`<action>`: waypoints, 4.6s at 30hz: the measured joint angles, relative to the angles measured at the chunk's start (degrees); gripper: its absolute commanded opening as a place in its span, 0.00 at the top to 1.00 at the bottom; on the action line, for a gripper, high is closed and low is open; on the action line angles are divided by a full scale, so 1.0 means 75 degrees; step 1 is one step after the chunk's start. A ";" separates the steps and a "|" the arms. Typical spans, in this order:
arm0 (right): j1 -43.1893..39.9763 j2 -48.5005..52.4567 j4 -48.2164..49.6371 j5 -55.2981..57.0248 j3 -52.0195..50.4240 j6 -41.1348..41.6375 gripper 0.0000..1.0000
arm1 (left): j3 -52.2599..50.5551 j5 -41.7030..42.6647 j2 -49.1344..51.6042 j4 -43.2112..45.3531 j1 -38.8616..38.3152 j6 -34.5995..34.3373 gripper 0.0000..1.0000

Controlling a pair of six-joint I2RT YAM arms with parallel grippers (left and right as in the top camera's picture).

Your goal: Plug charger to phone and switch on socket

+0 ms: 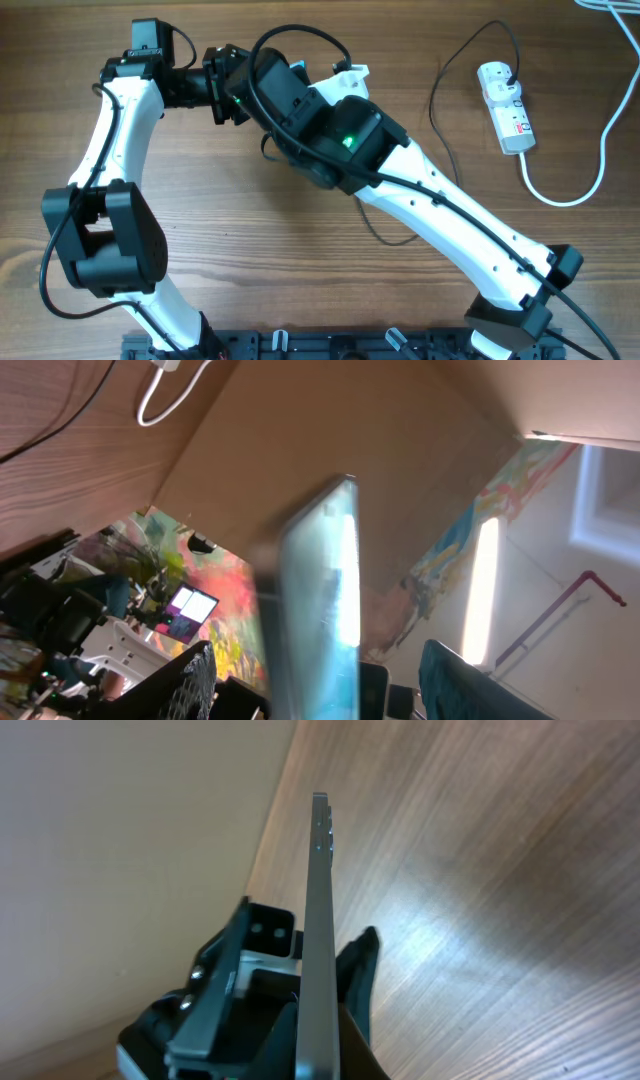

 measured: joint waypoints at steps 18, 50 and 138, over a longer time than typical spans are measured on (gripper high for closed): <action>0.0000 0.0000 0.0105 -0.0289 0.0000 0.0886 0.96 | 0.0000 0.0061 -0.0035 -0.0204 -0.0003 -0.0029 0.45; -0.0029 0.0224 0.0309 -0.0877 0.0000 -0.0003 0.05 | 0.0000 -0.0038 -0.0044 -0.0227 0.0012 -0.0277 0.96; -0.1396 -0.2672 0.1378 -0.5986 -0.5071 -1.1989 0.96 | -0.0003 -0.2492 -0.0044 0.0644 -0.0411 0.4855 0.96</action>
